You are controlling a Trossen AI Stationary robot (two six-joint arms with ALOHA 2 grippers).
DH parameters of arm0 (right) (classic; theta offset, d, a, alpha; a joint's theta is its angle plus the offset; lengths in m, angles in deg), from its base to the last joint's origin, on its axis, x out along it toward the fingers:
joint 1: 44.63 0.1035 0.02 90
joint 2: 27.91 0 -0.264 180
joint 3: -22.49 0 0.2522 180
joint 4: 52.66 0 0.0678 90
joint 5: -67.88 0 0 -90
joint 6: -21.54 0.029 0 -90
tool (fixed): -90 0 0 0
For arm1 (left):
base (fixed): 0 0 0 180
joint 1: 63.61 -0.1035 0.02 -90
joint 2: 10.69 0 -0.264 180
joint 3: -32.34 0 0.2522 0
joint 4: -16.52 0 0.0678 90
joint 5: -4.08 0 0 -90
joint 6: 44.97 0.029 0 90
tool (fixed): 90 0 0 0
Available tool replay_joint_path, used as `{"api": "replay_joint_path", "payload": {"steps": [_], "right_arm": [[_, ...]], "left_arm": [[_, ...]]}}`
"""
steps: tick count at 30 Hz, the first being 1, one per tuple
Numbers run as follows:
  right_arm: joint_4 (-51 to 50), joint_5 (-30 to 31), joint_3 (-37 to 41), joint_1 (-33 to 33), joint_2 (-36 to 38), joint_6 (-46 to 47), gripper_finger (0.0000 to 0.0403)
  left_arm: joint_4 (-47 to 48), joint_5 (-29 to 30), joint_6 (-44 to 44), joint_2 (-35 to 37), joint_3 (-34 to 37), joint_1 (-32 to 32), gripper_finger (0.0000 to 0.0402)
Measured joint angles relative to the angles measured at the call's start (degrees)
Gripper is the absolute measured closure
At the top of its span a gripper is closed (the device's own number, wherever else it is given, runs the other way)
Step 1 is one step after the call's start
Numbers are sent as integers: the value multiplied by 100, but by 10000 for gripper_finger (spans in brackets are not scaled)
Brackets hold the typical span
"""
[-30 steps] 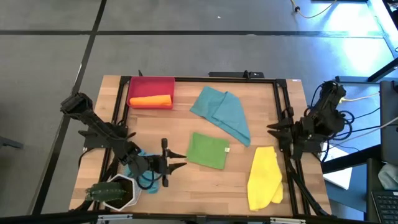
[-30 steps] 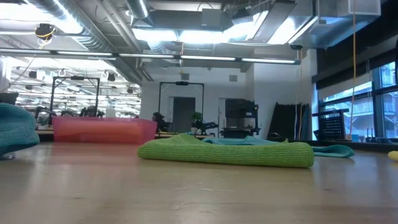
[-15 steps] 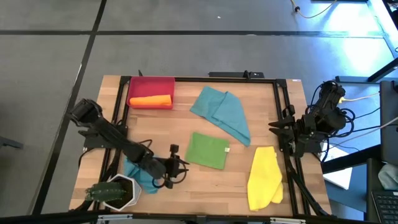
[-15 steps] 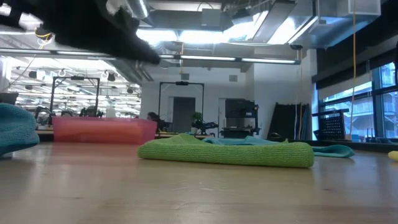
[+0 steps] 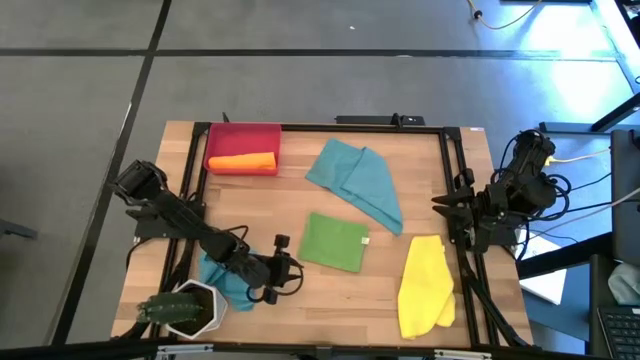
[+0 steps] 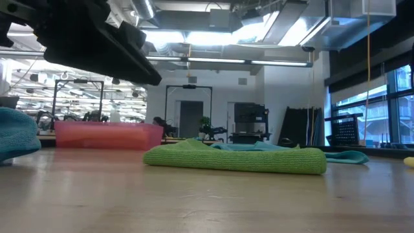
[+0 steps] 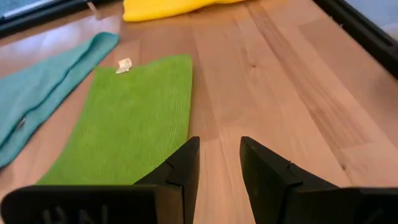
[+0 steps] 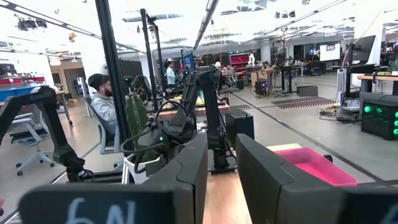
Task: Roll microfiber towels into tight, uniform cylinder then place into a basket
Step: Roll the green microfiber towel
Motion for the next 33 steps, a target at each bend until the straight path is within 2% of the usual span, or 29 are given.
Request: {"api": "replay_joint_path", "payload": {"steps": [8, 17, 33], "right_arm": [[2, -2, 0, 0, 0, 0, 317], [2, -2, 0, 0, -2, 0, 317], [1, -2, 0, 0, -2, 0, 317]], "left_arm": [[486, -124, -248, -171, -88, -148, 296], [2771, -302, -282, -1279, -1624, -439, 296], [3088, -295, -238, -1281, -1810, -592, 296]]}}
